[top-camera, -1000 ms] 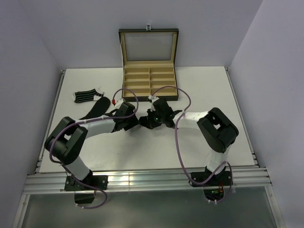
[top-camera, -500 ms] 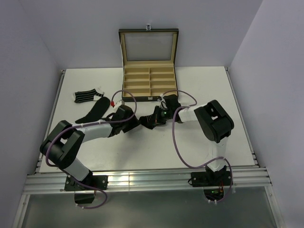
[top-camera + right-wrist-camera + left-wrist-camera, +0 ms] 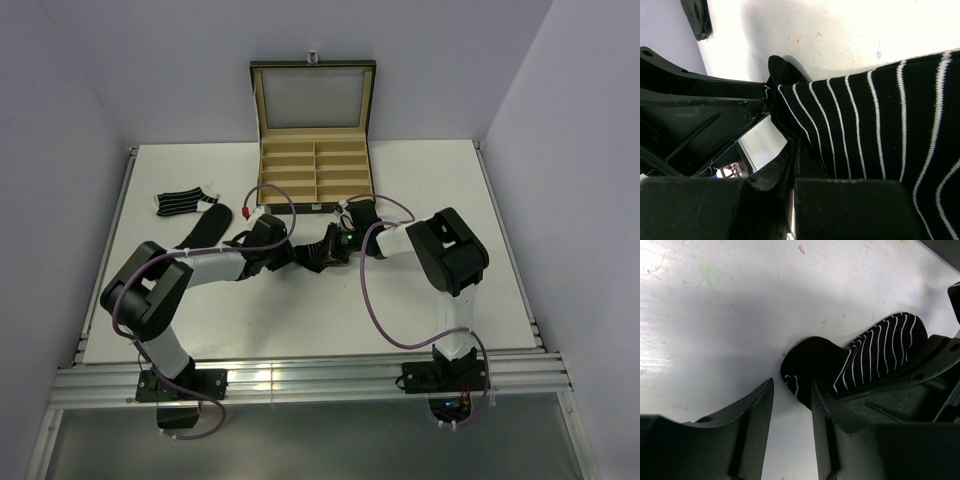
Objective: Roll the socks
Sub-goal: Roll the sock at the center of the board.
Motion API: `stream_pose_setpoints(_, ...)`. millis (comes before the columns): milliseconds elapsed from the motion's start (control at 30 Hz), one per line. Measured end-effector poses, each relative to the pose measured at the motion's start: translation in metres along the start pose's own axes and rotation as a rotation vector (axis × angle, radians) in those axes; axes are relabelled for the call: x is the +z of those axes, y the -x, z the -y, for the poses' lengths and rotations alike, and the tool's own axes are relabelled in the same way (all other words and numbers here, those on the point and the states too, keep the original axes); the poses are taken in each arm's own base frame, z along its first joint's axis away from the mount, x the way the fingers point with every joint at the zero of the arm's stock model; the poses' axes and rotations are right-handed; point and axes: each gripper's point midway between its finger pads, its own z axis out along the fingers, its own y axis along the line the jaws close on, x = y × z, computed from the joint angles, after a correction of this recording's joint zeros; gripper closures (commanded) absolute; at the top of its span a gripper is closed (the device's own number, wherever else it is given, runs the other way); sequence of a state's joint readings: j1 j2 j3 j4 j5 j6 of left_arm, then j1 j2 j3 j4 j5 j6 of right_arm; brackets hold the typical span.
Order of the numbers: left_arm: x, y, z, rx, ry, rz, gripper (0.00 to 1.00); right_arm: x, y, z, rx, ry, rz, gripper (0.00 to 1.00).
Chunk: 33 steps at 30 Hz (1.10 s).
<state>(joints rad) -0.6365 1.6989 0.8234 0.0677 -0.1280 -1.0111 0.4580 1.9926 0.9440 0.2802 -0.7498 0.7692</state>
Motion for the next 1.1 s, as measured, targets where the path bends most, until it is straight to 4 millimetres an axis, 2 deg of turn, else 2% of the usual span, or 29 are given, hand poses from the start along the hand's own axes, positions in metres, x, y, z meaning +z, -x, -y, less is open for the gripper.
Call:
stream_pose_setpoints(300, 0.006, 0.001, 0.003, 0.001, 0.009, -0.007, 0.66, 0.001, 0.000, 0.000, 0.012, 0.004, -0.005, 1.00)
stream_pose_setpoints(467, 0.011, 0.001, 0.005, 0.002, 0.028, -0.019, 0.74, 0.001, 0.000, 0.001, 0.008, -0.002, -0.005, 1.00)
stream_pose_setpoints(533, 0.012, 0.002, 0.006, 0.002, 0.033, -0.022, 0.81, 0.001, 0.000, 0.001, 0.003, -0.006, -0.005, 0.98)
stream_pose_setpoints(633, 0.013, 0.002, 0.005, 0.005, 0.047, -0.030, 0.89, 0.001, 0.001, 0.001, -0.012, -0.019, -0.007, 0.92)
stream_pose_setpoints(733, 0.012, 0.002, 0.005, 0.010, 0.058, -0.036, 0.96, 0.001, 0.001, -0.001, -0.049, -0.046, -0.001, 0.79)
stream_pose_setpoints(867, 0.011, 0.002, 0.004, 0.016, 0.076, -0.042, 1.00, -0.004, 0.002, -0.009, -0.152, -0.110, 0.048, 0.55)
stream_pose_setpoints(1000, 0.009, 0.001, 0.003, 0.024, 0.097, -0.046, 1.00, -0.014, 0.005, -0.028, -0.318, -0.190, 0.143, 0.46)
stream_pose_setpoints(1100, 0.008, 0.000, 0.001, 0.027, 0.110, -0.054, 1.00, -0.026, 0.001, -0.045, -0.479, -0.254, 0.244, 0.50)
